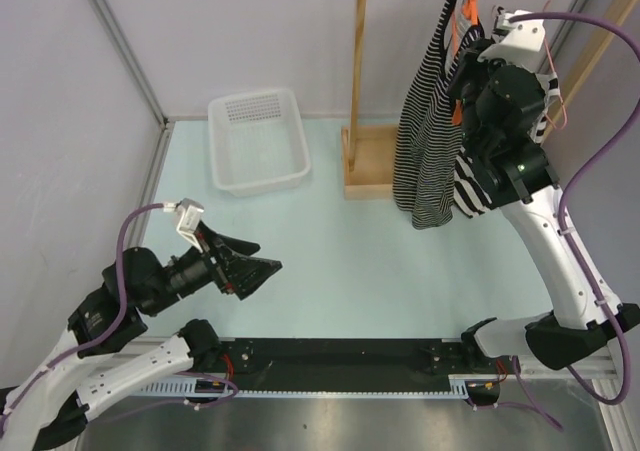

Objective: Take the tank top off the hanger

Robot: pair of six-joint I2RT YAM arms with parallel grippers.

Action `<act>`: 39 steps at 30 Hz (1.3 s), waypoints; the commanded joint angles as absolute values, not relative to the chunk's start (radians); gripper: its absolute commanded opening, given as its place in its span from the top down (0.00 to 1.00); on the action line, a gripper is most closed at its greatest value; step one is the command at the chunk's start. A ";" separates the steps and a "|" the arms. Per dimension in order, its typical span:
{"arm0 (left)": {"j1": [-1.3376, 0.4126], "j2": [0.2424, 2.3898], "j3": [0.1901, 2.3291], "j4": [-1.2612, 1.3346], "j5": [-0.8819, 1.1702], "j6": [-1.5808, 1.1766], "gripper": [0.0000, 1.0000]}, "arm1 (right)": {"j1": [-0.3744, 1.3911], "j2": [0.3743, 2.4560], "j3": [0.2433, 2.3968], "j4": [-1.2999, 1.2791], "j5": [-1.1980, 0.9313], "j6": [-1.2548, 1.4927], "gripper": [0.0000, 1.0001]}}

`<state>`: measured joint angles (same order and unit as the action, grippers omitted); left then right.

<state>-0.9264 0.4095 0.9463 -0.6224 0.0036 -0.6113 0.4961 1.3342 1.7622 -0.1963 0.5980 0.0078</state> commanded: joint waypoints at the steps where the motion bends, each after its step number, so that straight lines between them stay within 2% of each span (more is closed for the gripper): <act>1: -0.920 0.471 0.965 -0.511 0.002 -0.655 0.01 | 0.468 1.263 1.763 -0.132 0.499 0.058 1.00; 6: -0.920 0.567 0.995 -0.411 -0.040 -0.634 0.01 | 0.466 1.068 1.582 -0.293 0.428 0.149 1.00; 10: -0.920 0.719 1.092 -0.387 -0.058 -0.562 0.01 | 0.466 0.874 1.374 -0.353 0.269 0.273 1.00; 13: -0.920 0.833 1.176 -0.371 -0.101 -0.512 0.01 | 0.468 0.761 1.296 -0.428 0.165 0.316 1.00; 16: -0.920 0.899 1.193 -0.296 -0.117 -0.482 0.00 | 0.468 0.692 1.273 -0.549 0.056 0.334 1.00; 24: -0.907 1.041 1.273 -0.219 -0.178 -0.384 0.00 | 0.468 0.551 1.236 -0.653 -0.289 0.414 1.00; 32: -0.877 1.040 1.226 -0.273 -0.275 -0.388 0.00 | 0.468 0.502 1.235 -0.623 -0.376 0.439 1.00; 39: -0.839 1.011 1.189 -0.265 -0.265 -0.399 0.09 | 0.468 0.492 1.246 -0.612 -0.416 0.442 1.00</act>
